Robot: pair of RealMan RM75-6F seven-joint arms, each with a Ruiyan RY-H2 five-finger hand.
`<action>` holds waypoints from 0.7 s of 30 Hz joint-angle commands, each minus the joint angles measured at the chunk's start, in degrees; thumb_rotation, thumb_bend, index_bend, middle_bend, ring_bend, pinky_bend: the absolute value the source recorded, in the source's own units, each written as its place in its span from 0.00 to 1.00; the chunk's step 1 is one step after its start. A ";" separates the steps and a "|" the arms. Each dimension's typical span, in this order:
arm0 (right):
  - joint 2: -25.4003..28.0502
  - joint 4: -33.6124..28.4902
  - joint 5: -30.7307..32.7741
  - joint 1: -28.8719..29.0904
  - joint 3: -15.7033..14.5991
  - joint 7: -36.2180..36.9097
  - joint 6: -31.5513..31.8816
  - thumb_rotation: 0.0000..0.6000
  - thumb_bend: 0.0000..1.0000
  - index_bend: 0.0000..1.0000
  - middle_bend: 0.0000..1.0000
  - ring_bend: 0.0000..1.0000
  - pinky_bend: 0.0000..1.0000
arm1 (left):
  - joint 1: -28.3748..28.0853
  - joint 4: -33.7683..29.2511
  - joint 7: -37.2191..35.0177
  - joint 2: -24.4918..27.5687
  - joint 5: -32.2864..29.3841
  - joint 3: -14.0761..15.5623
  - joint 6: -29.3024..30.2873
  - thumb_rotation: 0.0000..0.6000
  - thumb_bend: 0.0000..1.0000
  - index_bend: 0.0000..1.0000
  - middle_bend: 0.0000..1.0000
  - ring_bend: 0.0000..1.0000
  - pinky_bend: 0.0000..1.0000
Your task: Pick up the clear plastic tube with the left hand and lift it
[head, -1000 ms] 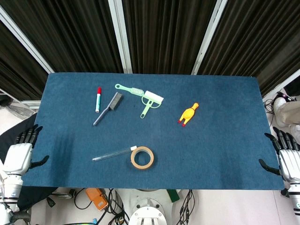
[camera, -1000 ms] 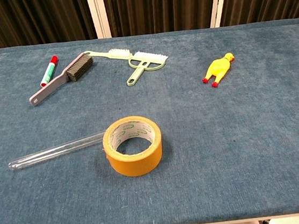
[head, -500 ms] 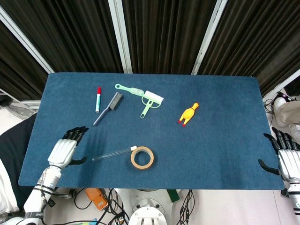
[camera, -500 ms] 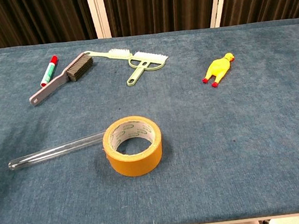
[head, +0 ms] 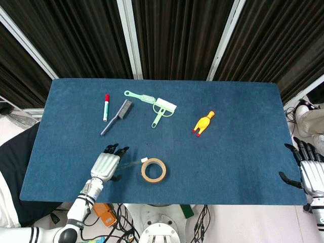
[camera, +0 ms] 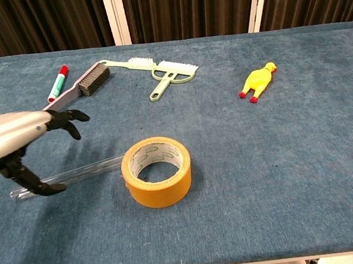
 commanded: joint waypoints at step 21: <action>-0.05 -0.40 0.32 0.05 -0.07 -0.82 -0.28 1.00 0.36 0.20 0.05 0.01 0.00 | -3.33 2.77 -0.02 -1.16 -6.01 0.95 4.07 1.00 0.20 0.29 0.30 0.00 0.09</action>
